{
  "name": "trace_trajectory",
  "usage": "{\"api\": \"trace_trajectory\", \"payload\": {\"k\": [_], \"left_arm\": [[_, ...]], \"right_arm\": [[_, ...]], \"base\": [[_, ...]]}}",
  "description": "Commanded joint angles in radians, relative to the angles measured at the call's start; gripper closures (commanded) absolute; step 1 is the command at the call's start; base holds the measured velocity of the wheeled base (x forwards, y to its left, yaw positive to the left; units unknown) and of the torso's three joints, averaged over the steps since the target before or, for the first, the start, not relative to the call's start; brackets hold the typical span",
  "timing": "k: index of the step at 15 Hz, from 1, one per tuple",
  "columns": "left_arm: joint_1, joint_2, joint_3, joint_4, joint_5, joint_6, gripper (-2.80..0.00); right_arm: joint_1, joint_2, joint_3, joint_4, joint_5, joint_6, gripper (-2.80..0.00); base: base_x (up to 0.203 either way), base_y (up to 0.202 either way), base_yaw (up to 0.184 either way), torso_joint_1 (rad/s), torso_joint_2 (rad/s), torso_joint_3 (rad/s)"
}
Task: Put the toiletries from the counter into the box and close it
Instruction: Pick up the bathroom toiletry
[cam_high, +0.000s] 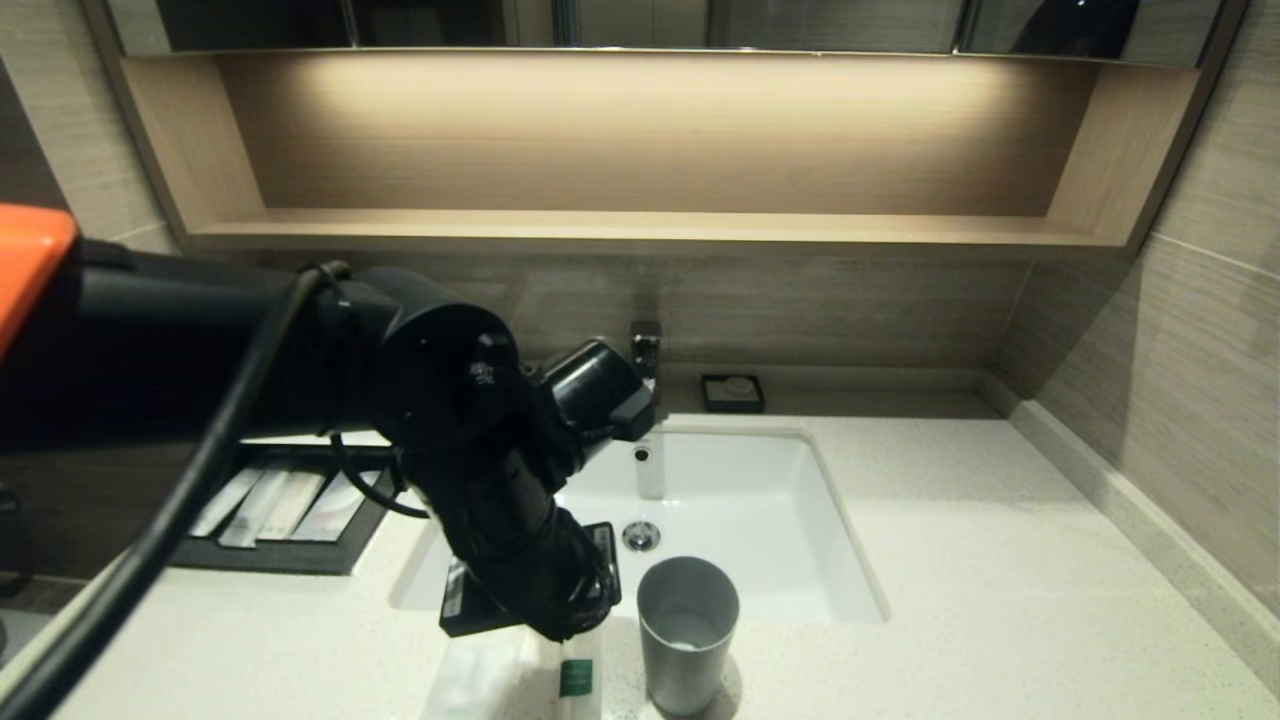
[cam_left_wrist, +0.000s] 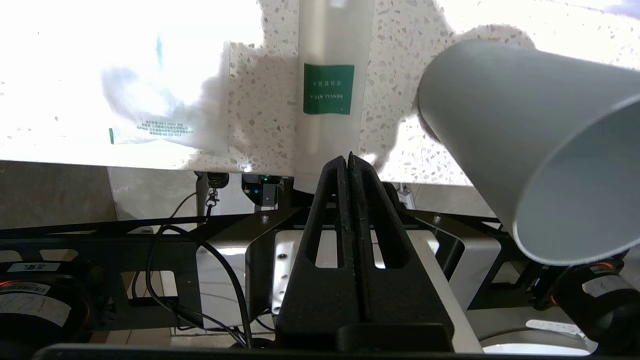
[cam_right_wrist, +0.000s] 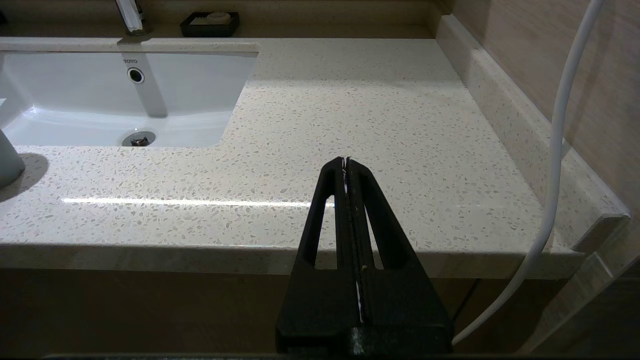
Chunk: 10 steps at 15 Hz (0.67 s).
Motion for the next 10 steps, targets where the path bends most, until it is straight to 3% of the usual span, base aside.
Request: {"api": "trace_trajectory", "payload": {"k": [1,10], "left_arm": [[0.006,0.019,-0.002,0.004,0.0,-0.007,0.0],[0.069,0.018,-0.009,0.007,0.0,0.001,0.0]], "right_arm": [[0.0,0.0,0.002,0.0,0.0,0.0,0.0],[0.0,-0.002,0.002,0.0,0.0,0.0,0.0]], "base": [[0.0,0.0,0.0,0.0,0.0,0.0],[0.0,0.0,0.0,0.0,0.0,0.0]]}}
